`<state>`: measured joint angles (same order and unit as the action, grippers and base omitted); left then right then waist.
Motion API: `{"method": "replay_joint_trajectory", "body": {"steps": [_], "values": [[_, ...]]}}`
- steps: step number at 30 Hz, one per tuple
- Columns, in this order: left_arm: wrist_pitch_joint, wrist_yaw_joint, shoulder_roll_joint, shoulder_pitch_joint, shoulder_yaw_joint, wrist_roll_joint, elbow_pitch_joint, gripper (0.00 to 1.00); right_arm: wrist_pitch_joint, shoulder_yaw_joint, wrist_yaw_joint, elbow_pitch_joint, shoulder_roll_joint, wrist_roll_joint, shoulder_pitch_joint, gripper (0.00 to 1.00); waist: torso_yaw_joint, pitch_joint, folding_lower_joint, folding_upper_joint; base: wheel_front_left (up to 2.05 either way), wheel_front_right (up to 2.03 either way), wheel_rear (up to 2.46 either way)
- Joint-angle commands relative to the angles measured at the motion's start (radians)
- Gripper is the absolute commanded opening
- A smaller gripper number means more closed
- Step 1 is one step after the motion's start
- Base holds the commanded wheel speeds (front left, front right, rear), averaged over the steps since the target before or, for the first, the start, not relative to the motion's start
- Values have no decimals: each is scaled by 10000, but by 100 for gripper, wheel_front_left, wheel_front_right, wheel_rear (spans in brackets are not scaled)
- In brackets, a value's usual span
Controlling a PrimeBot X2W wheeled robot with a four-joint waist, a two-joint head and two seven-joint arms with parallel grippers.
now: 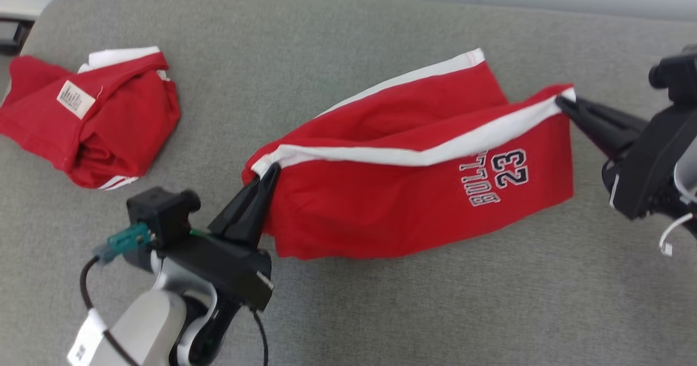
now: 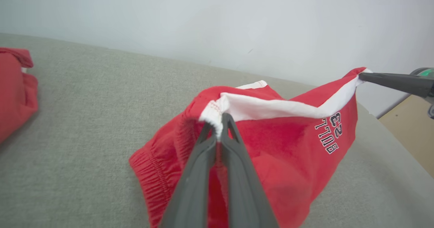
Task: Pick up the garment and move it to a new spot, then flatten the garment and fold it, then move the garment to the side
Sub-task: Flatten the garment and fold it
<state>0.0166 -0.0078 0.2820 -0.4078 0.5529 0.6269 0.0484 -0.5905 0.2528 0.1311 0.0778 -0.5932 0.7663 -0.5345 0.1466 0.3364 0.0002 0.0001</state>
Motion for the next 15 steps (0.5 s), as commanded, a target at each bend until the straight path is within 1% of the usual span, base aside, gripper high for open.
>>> {"method": "replay_joint_trajectory", "body": {"steps": [1,7,11,15], "values": [[-37,53,-76,-262,-48,42,125,0,170,70,-7,-157,-89,-108,-307,0,288,340,-2,-1,0,0,0],[-27,77,-486,-991,-147,180,757,0,753,555,-7,-947,-67,-258,-1305,0,459,675,-2,-1,0,0,0],[-6,53,-658,-1369,-171,246,1050,0,1071,862,-7,-1334,-51,-383,-1879,0,525,782,-2,-1,0,0,0],[-109,141,-778,-1745,-192,227,1269,0,1285,1168,-7,-1655,-88,-388,-2463,0,589,863,-2,-1,0,0,0]]}}
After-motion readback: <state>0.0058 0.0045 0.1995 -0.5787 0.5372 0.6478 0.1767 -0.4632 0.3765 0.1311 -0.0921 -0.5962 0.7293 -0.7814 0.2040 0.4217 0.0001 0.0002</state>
